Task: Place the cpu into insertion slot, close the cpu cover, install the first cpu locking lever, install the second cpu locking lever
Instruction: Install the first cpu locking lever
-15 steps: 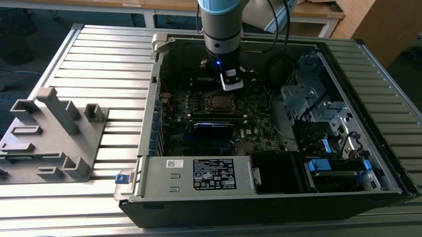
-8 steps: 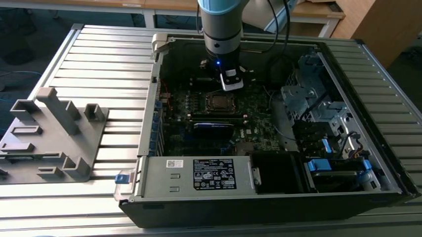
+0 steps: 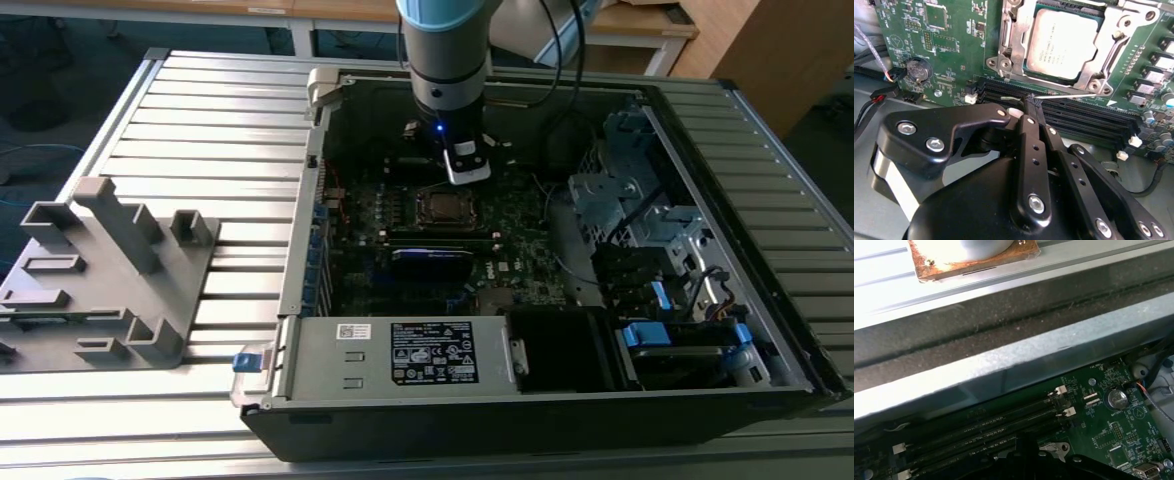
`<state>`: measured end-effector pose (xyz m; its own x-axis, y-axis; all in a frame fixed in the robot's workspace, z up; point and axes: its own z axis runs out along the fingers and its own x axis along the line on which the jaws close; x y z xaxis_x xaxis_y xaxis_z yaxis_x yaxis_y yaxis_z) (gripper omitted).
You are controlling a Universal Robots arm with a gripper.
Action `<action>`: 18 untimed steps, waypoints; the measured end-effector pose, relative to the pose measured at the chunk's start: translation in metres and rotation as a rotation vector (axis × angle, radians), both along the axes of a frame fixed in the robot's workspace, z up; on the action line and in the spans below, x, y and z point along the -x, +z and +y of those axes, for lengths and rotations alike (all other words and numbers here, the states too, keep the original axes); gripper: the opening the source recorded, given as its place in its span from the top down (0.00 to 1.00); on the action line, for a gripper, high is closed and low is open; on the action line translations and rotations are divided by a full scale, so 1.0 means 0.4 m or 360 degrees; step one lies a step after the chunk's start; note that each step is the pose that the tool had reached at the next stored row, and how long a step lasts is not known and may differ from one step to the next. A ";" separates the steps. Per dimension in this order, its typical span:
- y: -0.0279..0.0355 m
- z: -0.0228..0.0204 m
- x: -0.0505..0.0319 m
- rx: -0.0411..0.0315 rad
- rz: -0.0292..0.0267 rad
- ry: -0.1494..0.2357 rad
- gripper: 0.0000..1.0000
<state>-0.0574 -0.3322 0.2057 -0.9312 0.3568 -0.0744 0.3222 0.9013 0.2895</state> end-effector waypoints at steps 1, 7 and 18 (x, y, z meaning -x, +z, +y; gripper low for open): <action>-0.001 0.000 0.000 -0.0001 -0.00022 0.0000 0.89; -0.003 0.000 0.005 -0.0006 -0.00131 0.0000 0.89; -0.006 0.000 0.012 -0.0007 -0.00352 0.0000 0.89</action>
